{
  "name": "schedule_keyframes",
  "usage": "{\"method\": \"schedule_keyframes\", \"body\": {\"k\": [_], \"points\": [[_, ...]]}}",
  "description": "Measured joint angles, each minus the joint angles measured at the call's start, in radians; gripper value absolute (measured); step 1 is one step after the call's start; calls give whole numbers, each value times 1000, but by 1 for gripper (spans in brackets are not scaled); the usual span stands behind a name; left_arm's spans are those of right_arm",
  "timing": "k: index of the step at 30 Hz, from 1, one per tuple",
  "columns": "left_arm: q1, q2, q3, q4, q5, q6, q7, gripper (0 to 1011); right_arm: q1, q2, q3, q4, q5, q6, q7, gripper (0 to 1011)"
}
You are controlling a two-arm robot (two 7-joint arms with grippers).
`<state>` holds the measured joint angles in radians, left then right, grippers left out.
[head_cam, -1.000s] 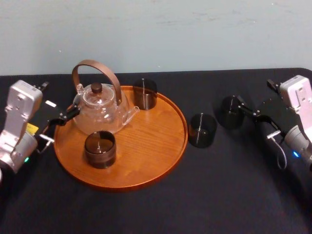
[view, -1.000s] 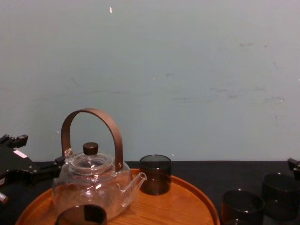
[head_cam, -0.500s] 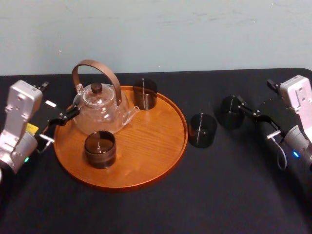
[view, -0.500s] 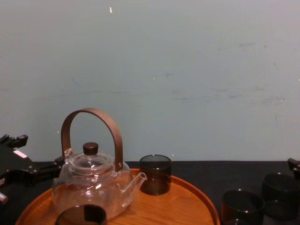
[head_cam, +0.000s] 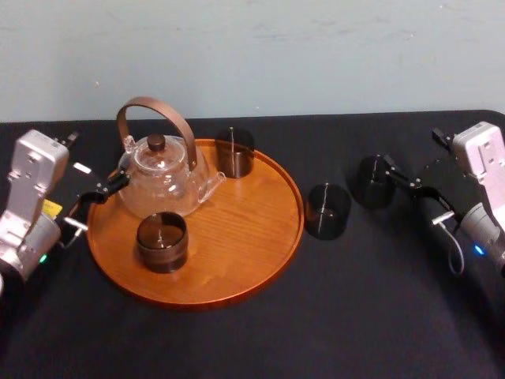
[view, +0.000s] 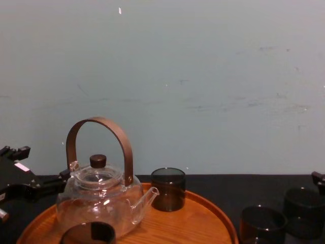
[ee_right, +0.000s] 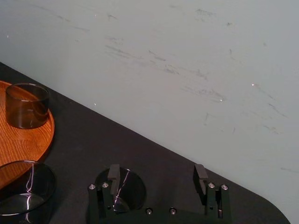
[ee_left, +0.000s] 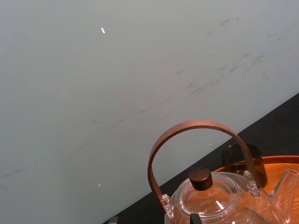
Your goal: Pick up the glass from the table and place it on the tray.
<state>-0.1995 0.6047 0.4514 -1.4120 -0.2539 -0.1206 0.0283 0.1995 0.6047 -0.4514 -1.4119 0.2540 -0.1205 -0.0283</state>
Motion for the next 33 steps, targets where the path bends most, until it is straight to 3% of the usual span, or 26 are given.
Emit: {"method": "schedule_keyframes", "body": {"k": [9, 22, 33], "points": [[0, 0, 0, 0, 0, 0, 0, 1001, -6, -7, 29, 2, 53, -6, 86, 1002], [0, 0, 0, 0, 0, 0, 0, 1001, -88, -13, 72, -87, 212, 38, 264, 1002], [0, 0, 0, 0, 0, 0, 0, 1001, -135, -41, 68, -119, 237, 78, 312, 1002]]}}
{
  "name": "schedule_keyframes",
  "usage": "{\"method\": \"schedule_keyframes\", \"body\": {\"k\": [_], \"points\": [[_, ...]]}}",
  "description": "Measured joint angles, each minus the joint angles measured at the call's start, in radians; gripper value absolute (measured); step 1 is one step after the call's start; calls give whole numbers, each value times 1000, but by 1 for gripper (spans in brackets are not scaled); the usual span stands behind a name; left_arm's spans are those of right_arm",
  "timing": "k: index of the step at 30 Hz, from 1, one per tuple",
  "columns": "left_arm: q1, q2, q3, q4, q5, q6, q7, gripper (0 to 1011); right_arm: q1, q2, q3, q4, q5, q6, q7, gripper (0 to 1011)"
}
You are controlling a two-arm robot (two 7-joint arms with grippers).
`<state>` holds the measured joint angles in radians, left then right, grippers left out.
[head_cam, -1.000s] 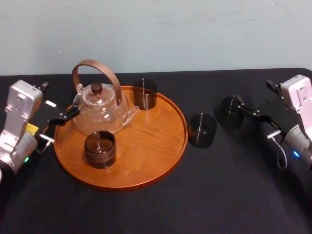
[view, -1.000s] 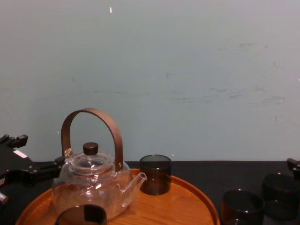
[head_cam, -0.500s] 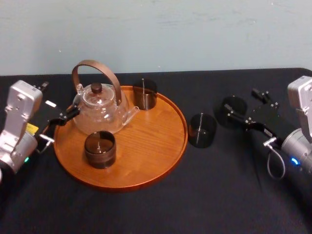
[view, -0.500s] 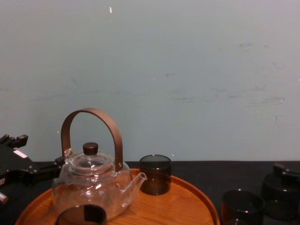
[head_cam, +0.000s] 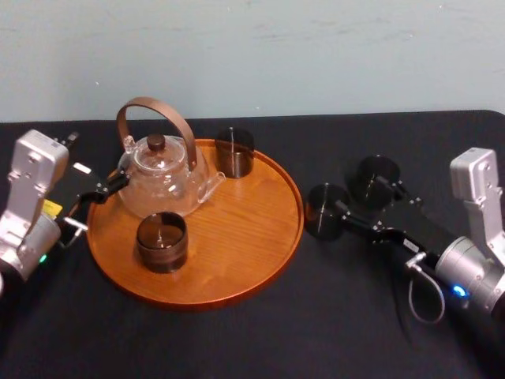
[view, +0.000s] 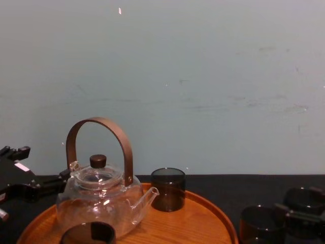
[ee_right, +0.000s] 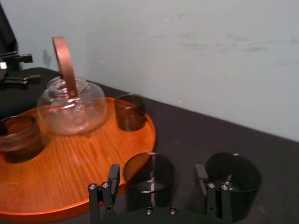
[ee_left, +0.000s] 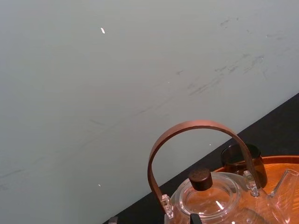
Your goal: Pick up the glass from the table and place it on the tray.
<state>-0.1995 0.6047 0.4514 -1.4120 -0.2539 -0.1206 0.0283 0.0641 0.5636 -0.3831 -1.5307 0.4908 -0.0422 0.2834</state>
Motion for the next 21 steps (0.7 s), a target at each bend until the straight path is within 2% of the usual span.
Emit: {"method": "schedule_keyframes", "body": {"k": [11, 21], "points": [[0, 0, 0, 0, 0, 0, 0, 1001, 4, -38, -4, 38, -7, 59, 15, 1002], [0, 0, 0, 0, 0, 0, 0, 1001, 27, -63, -3, 59, -24, 148, 20, 1002]]}}
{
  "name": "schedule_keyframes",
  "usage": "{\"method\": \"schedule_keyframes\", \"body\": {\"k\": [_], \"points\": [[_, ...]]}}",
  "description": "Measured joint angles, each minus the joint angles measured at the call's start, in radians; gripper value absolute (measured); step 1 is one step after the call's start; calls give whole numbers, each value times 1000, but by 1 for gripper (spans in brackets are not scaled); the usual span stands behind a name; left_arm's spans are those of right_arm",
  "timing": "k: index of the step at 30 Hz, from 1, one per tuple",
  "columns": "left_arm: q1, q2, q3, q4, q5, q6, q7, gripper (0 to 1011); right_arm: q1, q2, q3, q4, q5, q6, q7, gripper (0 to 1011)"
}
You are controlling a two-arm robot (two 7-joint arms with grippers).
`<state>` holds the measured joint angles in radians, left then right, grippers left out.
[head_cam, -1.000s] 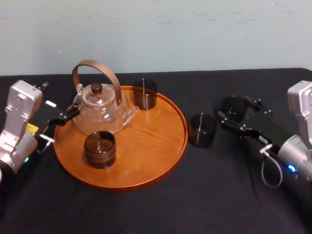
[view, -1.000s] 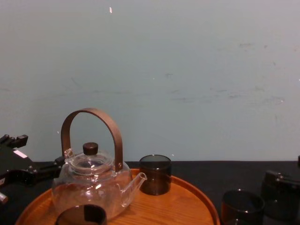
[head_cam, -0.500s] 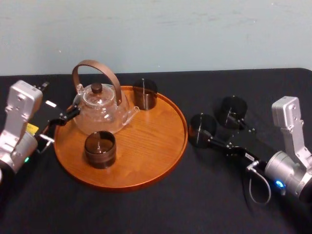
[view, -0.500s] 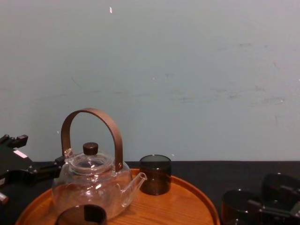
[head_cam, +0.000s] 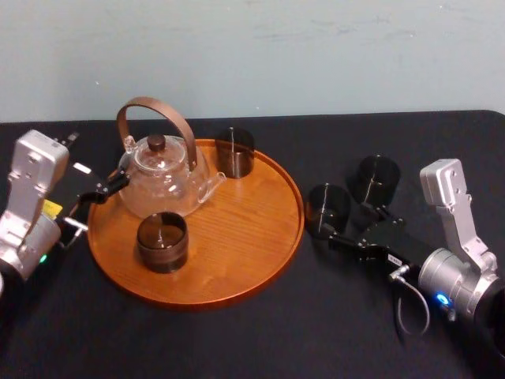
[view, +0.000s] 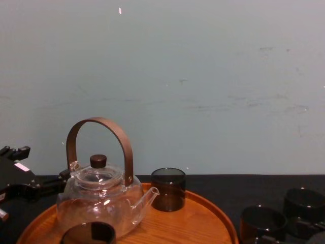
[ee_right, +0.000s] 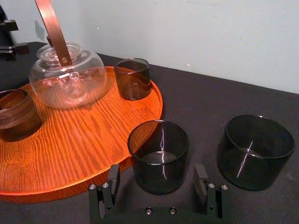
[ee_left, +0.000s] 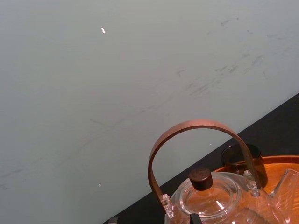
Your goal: Pick up the glass from the table and place it on the tray.
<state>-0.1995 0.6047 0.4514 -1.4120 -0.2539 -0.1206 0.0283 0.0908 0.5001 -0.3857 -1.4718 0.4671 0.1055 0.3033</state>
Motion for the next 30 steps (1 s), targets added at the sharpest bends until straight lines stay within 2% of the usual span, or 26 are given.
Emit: {"method": "schedule_keyframes", "body": {"k": [13, 30], "points": [[0, 0, 0, 0, 0, 0, 0, 1001, 52, -34, 0, 20, -36, 87, 14, 1002], [0, 0, 0, 0, 0, 0, 0, 1001, 107, -82, -1, 79, -92, 118, 39, 1002]]}}
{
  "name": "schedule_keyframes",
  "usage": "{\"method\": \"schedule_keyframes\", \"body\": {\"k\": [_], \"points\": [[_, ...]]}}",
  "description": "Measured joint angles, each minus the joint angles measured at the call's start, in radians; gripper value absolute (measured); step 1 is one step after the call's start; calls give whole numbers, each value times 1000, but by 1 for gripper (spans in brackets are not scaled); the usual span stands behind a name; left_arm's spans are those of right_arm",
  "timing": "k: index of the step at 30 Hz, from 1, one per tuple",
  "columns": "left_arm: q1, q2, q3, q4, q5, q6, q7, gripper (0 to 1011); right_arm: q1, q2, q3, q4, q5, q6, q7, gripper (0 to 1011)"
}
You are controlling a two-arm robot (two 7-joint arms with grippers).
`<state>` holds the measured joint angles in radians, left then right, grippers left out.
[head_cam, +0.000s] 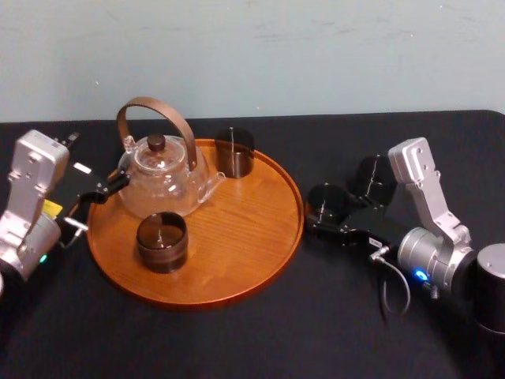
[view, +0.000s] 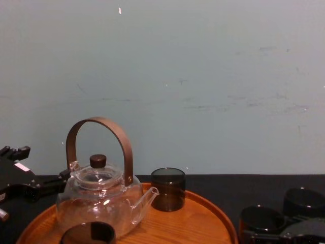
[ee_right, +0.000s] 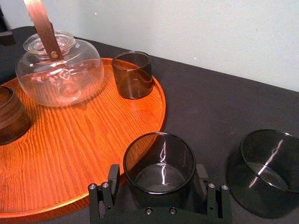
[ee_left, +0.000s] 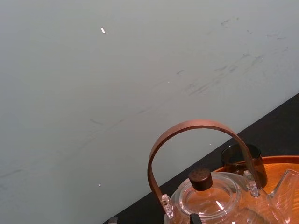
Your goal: Pick up the glass from the table and place it on the tray.
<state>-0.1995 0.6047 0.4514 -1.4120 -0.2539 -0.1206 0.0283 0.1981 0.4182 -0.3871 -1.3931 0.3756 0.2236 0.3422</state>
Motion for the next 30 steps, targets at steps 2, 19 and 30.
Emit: {"method": "schedule_keyframes", "body": {"k": [2, 19, 30], "points": [[0, 0, 0, 0, 0, 0, 0, 1001, 3, -3, -1, 4, -4, 0, 3, 1002], [0, 0, 0, 0, 0, 0, 0, 1001, 32, -36, -2, 56, -33, -5, 28, 1002], [0, 0, 0, 0, 0, 0, 0, 1001, 32, -37, -2, 57, -37, -9, 28, 1002]]}}
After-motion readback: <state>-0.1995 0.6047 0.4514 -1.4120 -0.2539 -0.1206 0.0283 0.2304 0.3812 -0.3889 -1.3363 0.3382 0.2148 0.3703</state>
